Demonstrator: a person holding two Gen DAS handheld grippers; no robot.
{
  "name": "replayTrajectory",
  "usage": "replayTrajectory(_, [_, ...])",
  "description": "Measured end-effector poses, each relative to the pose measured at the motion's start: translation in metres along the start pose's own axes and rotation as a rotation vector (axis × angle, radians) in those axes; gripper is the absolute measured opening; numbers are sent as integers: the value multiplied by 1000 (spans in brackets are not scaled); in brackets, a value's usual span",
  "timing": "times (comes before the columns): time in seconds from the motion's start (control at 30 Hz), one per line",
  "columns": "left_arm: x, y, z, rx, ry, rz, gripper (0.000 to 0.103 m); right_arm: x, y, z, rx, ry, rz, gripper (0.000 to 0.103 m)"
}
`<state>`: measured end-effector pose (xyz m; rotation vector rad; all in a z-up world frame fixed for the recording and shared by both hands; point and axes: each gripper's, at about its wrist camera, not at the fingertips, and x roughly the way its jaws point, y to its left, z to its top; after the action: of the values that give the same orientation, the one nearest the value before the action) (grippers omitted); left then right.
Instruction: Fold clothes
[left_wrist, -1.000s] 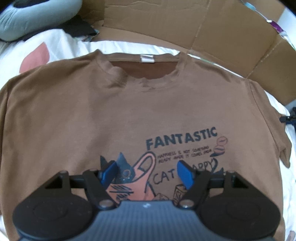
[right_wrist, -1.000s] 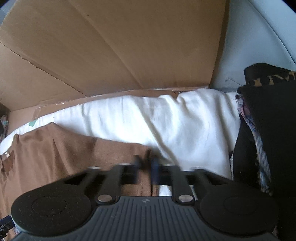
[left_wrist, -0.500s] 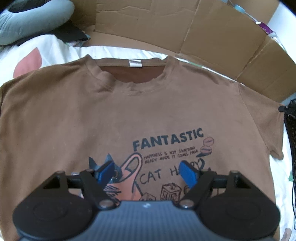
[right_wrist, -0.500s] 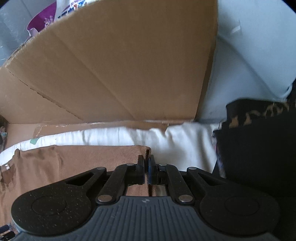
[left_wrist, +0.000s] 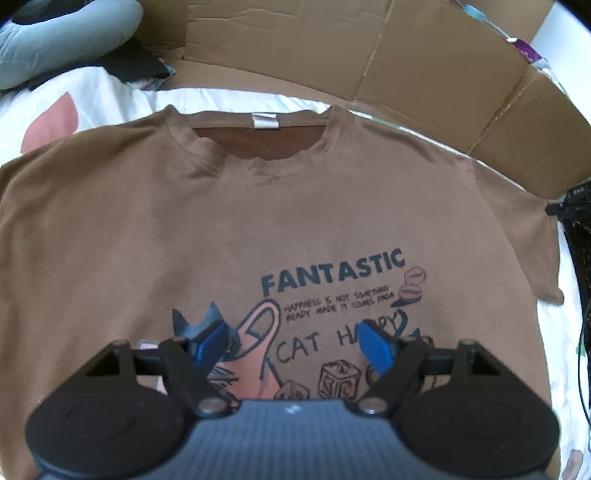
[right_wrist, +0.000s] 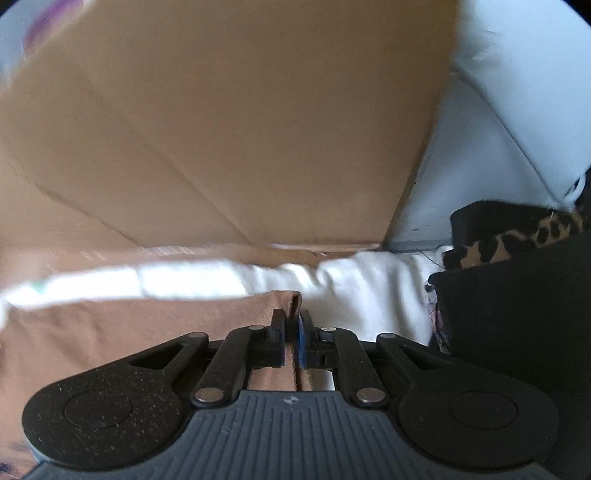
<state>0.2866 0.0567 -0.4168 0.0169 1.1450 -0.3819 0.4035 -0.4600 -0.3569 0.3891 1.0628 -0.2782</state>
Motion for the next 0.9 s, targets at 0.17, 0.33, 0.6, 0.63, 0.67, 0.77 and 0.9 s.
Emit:
replayTrajectory(0.17, [0, -1, -3, 2, 5, -4, 81, -23, -3, -7, -29, -23, 21, 29])
replayTrajectory(0.33, [-3, -2, -3, -8, -1, -6, 81, -33, -1, -29, -29, 17, 51, 29])
replayTrajectory(0.6, [-9, -2, -5, -23, -10, -8, 81, -26, -4, -74, -69, 126, 29, 31])
replayTrajectory(0.63, [-9, -2, -5, -22, -8, -5, 81, -27, -4, -78, -69, 133, 30, 31])
replayTrajectory(0.67, [-9, -2, -6, -23, -6, -4, 81, -26, -3, -81, -66, 142, 30, 31])
replayTrajectory(0.77, [-11, -2, -7, -27, -6, -6, 81, -27, -2, -89, -64, 166, 35, 31])
replayTrajectory(0.9, [-12, -2, -9, -26, -6, -3, 81, -25, -1, -103, -63, 202, 32, 31])
